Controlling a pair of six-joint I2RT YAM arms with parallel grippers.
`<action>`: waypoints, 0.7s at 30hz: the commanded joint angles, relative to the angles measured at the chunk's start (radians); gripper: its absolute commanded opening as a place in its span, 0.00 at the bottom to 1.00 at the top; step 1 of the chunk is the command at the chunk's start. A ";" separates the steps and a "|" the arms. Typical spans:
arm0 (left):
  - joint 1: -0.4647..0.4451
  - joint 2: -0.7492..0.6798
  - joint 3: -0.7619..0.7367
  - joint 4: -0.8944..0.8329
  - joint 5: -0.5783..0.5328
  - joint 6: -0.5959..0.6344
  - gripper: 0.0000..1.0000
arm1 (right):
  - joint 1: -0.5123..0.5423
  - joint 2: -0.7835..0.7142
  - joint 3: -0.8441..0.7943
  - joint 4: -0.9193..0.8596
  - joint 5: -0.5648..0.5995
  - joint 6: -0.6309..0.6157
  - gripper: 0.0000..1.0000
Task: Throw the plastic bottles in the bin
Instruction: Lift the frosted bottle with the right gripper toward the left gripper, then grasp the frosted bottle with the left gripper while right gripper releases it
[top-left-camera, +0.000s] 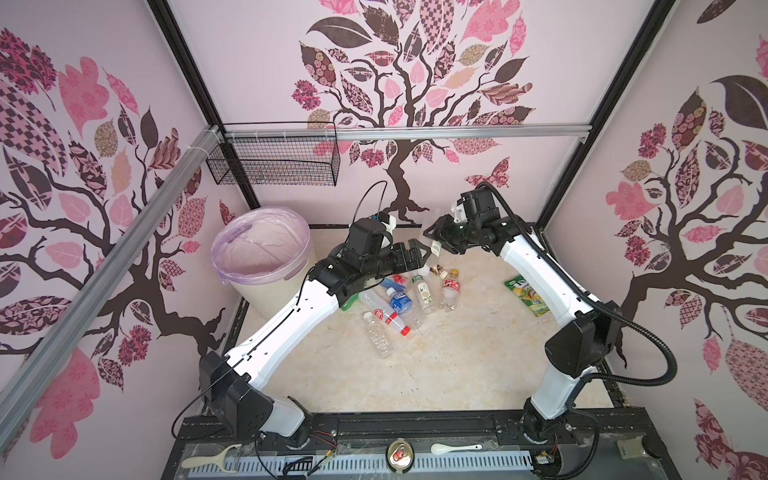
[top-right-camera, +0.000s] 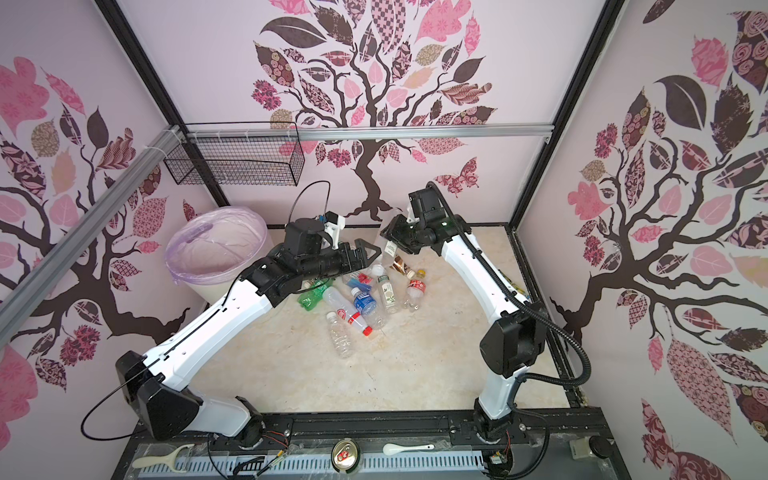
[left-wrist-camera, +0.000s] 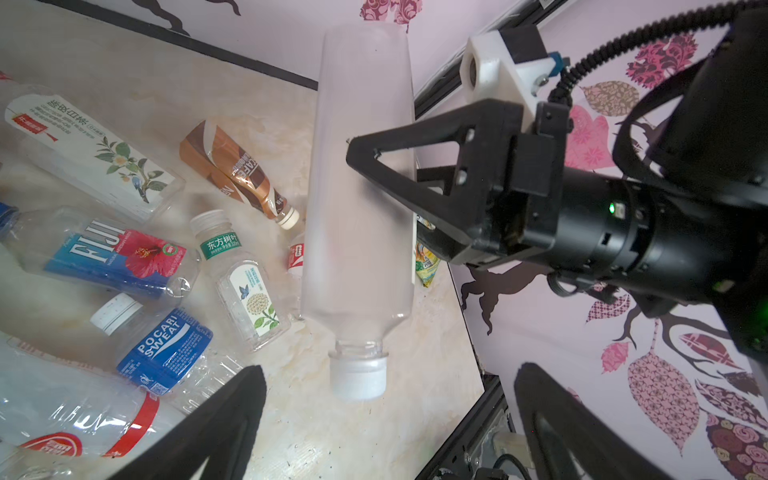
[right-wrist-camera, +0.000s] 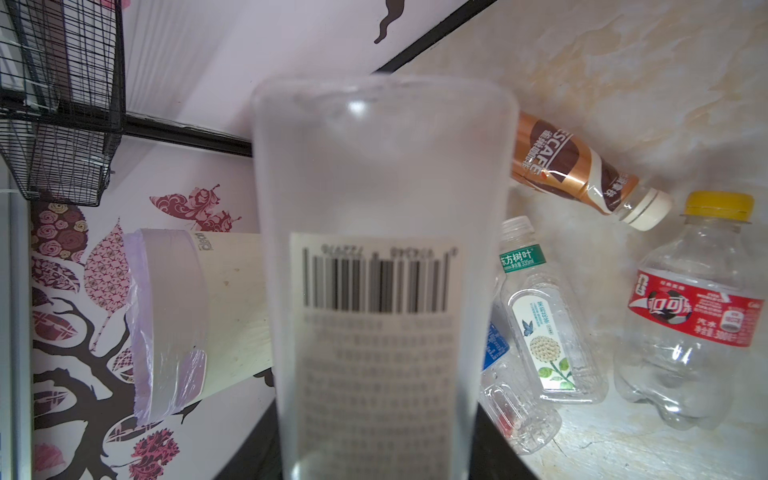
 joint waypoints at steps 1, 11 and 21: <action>0.015 0.008 0.042 -0.005 0.021 -0.019 0.98 | 0.010 -0.021 0.054 0.004 -0.046 0.023 0.41; 0.019 0.089 0.101 -0.007 0.038 0.019 0.93 | 0.015 0.007 0.126 -0.006 -0.105 0.027 0.41; 0.022 0.146 0.163 -0.044 -0.008 0.044 0.83 | 0.030 0.054 0.205 -0.040 -0.112 0.019 0.41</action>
